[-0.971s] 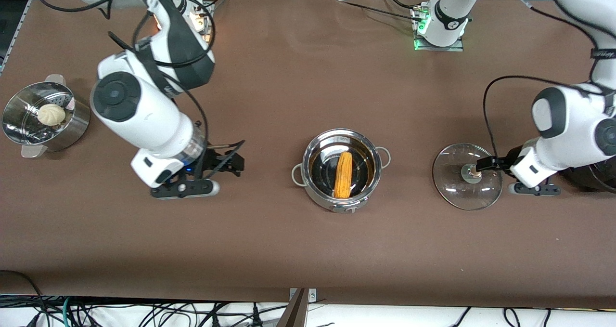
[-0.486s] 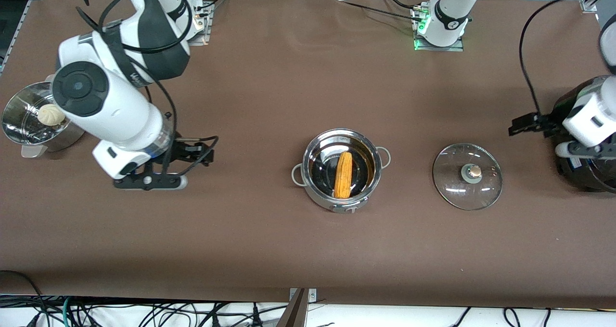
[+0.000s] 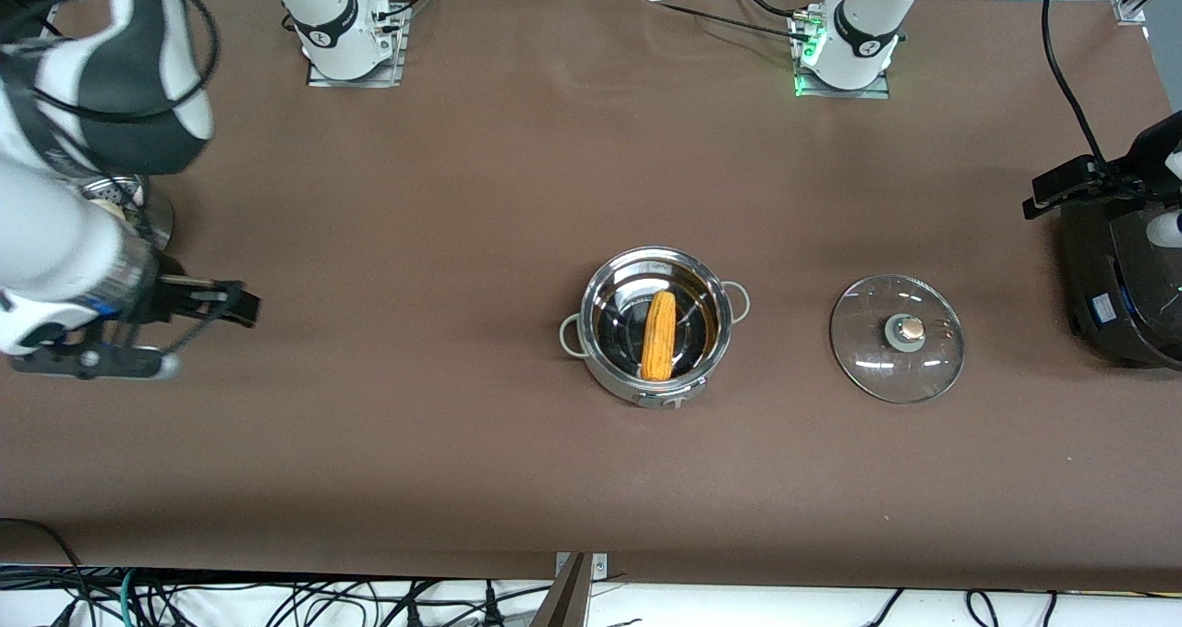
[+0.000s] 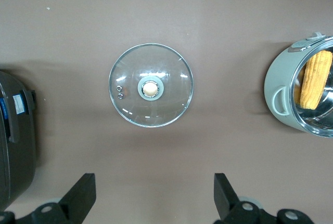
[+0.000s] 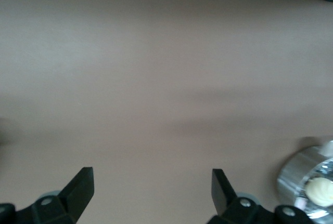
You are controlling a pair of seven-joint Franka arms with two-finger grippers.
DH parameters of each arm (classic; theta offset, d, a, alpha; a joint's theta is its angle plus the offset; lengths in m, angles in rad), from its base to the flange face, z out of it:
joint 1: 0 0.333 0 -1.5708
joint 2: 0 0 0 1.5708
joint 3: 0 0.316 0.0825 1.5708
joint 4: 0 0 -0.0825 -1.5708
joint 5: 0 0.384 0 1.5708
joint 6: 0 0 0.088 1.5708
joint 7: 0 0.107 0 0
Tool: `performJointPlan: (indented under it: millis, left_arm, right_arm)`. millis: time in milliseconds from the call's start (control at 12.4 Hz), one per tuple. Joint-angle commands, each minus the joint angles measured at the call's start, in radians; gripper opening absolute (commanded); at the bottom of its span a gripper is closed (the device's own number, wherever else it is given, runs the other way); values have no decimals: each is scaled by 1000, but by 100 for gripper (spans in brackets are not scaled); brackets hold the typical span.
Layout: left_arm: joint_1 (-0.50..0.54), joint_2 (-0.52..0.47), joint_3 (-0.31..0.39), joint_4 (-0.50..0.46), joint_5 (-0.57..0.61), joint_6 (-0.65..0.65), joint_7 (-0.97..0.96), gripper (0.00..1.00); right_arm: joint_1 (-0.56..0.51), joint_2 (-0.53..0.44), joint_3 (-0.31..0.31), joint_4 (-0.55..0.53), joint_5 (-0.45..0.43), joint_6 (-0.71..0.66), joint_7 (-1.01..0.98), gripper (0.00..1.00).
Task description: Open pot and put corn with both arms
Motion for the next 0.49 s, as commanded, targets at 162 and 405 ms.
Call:
performJointPlan:
  millis: [162,405]
  left_arm:
    - [-4,21,6,46,17,-20,-43,100]
    - [10,23,13,78,15,-20,-31,100]
  right_arm:
    - [-70,-296,14,-419,-3,56,-21,100]
    - [-138,-408,15,-561,90,180,-23,100]
